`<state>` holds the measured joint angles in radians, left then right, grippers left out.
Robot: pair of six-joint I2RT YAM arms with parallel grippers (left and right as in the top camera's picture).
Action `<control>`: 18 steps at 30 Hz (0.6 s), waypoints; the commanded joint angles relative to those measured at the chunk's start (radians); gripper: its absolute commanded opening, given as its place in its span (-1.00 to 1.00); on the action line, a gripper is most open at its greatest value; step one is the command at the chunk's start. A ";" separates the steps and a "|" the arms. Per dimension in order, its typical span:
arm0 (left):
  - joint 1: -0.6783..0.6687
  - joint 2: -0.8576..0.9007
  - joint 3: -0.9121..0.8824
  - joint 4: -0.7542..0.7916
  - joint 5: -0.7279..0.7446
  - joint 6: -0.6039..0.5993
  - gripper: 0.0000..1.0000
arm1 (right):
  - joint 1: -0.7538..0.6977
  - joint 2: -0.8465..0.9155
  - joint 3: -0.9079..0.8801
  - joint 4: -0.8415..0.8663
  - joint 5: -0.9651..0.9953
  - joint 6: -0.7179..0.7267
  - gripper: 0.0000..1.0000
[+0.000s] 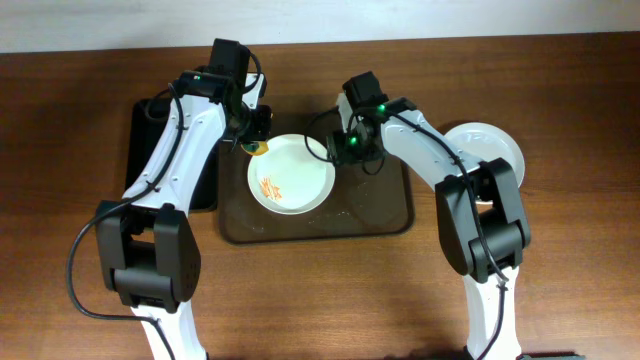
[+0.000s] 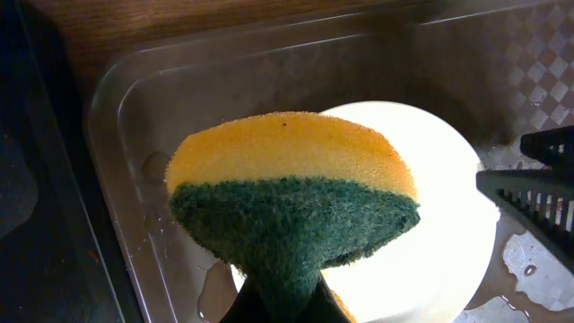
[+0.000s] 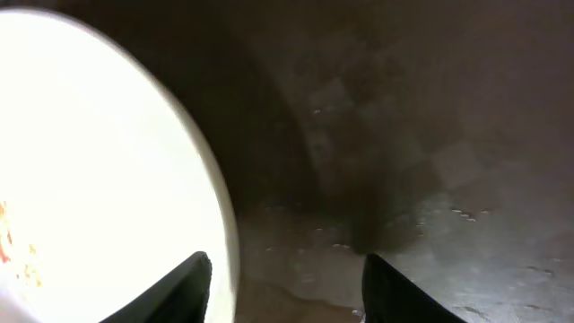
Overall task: Clean dirty plates on tray and stack at the side
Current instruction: 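Tilt the plate with the right gripper and scrub it with the sponge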
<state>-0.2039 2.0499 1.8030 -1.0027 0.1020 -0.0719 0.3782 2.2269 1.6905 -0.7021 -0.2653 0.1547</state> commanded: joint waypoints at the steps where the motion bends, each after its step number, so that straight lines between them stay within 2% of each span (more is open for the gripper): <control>1: -0.005 0.004 -0.003 0.003 0.014 -0.010 -0.98 | 0.032 -0.002 0.015 -0.005 -0.032 -0.080 0.01; 2: -0.005 0.004 -0.003 0.003 0.014 -0.010 -0.98 | 0.040 0.000 0.014 -0.005 -0.036 -0.080 -0.02; 5: -0.005 0.007 -0.003 0.003 0.014 -0.010 -0.98 | 0.059 0.010 0.014 -0.005 -0.038 -0.056 -0.35; 7: -0.005 0.012 -0.003 0.003 0.014 -0.010 -0.98 | 0.060 0.013 0.014 -0.005 -0.038 -0.037 -0.46; 14: -0.005 0.023 -0.003 0.003 0.014 -0.010 -0.98 | 0.060 0.028 0.014 -0.043 -0.038 0.032 -0.48; 18: -0.005 0.030 -0.003 0.002 0.014 -0.010 -0.98 | 0.060 0.040 0.014 -0.058 -0.038 0.109 -0.64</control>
<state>-0.2039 2.0537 1.8030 -1.0027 0.1020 -0.0719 0.4385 2.2452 1.6905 -0.7528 -0.2924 0.1902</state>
